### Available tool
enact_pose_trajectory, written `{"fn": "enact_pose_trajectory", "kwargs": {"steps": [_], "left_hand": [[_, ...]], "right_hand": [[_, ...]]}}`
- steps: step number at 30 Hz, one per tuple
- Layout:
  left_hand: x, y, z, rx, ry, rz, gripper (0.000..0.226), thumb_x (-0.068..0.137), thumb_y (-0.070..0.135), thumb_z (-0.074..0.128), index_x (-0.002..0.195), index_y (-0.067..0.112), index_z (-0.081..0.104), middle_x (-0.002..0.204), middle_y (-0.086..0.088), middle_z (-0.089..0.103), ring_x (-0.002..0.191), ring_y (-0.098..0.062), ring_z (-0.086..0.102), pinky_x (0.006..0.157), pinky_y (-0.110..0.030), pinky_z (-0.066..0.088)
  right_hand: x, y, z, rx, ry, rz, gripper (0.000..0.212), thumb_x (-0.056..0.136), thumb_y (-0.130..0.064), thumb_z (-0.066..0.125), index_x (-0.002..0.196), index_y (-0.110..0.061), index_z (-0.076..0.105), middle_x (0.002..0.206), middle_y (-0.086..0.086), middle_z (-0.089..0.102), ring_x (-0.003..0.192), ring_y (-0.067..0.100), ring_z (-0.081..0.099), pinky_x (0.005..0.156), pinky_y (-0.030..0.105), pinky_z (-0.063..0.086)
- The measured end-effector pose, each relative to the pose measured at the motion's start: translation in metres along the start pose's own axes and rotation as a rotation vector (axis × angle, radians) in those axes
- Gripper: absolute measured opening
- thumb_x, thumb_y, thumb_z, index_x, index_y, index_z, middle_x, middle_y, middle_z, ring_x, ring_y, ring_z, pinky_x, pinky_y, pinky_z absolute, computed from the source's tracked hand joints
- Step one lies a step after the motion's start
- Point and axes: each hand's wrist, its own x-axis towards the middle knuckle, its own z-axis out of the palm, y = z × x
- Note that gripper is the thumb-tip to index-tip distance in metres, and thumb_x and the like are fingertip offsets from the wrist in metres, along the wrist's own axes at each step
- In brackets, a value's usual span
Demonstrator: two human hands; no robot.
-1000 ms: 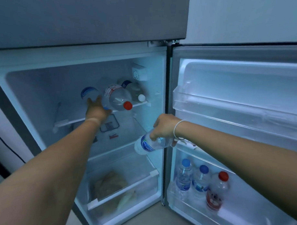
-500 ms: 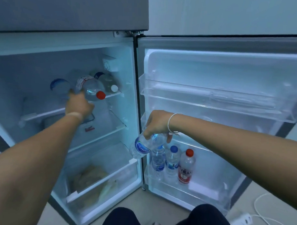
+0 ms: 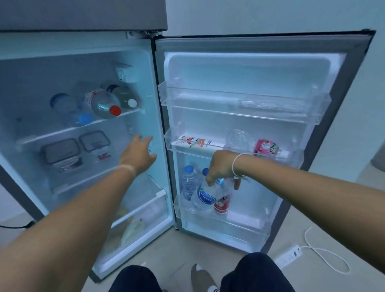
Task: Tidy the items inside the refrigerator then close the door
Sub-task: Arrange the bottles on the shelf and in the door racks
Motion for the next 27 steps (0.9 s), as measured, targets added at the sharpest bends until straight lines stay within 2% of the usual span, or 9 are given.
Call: {"fn": "enact_pose_trajectory", "kwargs": {"steps": [4,9,10,12,14,18,21,24,27], "left_hand": [[-0.01,0.027,0.011,0.063,-0.036,0.156,0.06,0.087,0.026,0.057,0.143,0.021,0.036,0.151,-0.013,0.03,0.134,-0.035,0.036,0.109,-0.044,0.036],[-0.015,0.063,0.027,0.119,-0.043,0.35,0.059,0.088,0.029,0.053,0.143,0.018,0.035,0.151,-0.009,0.032,0.133,-0.033,0.035,0.107,-0.045,0.037],[-0.014,0.069,0.029,0.122,-0.03,0.378,0.058,0.089,0.029,0.052,0.143,0.017,0.035,0.15,-0.009,0.032,0.133,-0.032,0.035,0.107,-0.044,0.037],[-0.012,0.078,0.032,0.144,0.013,0.436,0.054,0.09,0.03,0.048,0.142,0.018,0.037,0.149,-0.01,0.035,0.133,-0.032,0.036,0.109,-0.043,0.034],[-0.006,0.084,0.035,0.155,0.038,0.475,0.05,0.092,0.032,0.045,0.14,0.018,0.041,0.149,-0.01,0.038,0.134,-0.03,0.037,0.11,-0.042,0.032],[0.008,0.09,0.04,0.163,0.012,0.468,0.053,0.095,0.041,0.035,0.144,0.02,0.035,0.151,-0.013,0.034,0.138,-0.03,0.031,0.115,-0.044,0.024],[0.014,0.085,0.049,0.242,-0.018,0.419,0.058,0.094,0.049,0.029,0.146,0.023,0.027,0.154,-0.013,0.029,0.141,-0.031,0.025,0.117,-0.047,0.016],[0.014,0.082,0.058,0.247,0.022,0.42,0.057,0.094,0.051,0.029,0.143,0.023,0.034,0.149,-0.012,0.038,0.138,-0.03,0.03,0.116,-0.047,0.013],[0.021,0.083,0.055,0.272,0.045,0.464,0.061,0.09,0.055,0.022,0.136,0.021,0.044,0.14,-0.011,0.05,0.128,-0.03,0.044,0.108,-0.043,0.026]], "right_hand": [[-0.007,0.016,0.006,0.003,-0.004,0.044,0.028,0.071,-0.017,0.073,0.084,0.0,0.055,0.077,0.007,0.046,0.064,0.029,0.053,0.037,0.033,0.054],[-0.01,0.043,0.018,-0.002,0.017,0.131,0.023,0.07,-0.017,0.072,0.078,-0.004,0.055,0.08,0.007,0.049,0.067,0.03,0.055,0.05,0.04,0.059],[-0.01,0.049,0.02,-0.002,0.027,0.141,0.025,0.07,-0.018,0.072,0.083,-0.003,0.057,0.088,0.008,0.053,0.067,0.029,0.055,0.049,0.039,0.059],[-0.006,0.06,0.024,-0.01,0.029,0.164,0.047,0.07,-0.018,0.072,0.113,-0.004,0.058,0.114,0.009,0.057,0.076,0.031,0.058,0.049,0.038,0.058],[-0.001,0.072,0.026,-0.029,0.036,0.189,0.056,0.071,-0.019,0.072,0.122,-0.004,0.055,0.124,0.01,0.056,0.083,0.034,0.061,0.055,0.04,0.06],[0.016,0.091,0.032,-0.054,0.078,0.224,0.051,0.07,-0.019,0.071,0.117,-0.003,0.058,0.121,0.012,0.06,0.063,0.027,0.057,0.049,0.035,0.055],[0.033,0.103,0.039,-0.108,0.103,0.221,0.044,0.072,-0.022,0.071,0.112,-0.005,0.061,0.11,0.011,0.064,0.052,0.019,0.052,0.04,0.025,0.041],[0.052,0.113,0.045,-0.116,0.12,0.217,0.045,0.073,-0.023,0.07,0.113,-0.005,0.062,0.114,0.011,0.064,0.066,0.024,0.058,0.043,0.023,0.04],[0.071,0.121,0.046,-0.065,0.134,0.245,0.051,0.073,-0.024,0.07,0.119,-0.004,0.058,0.119,0.012,0.062,0.07,0.027,0.06,0.05,0.025,0.046]]}}
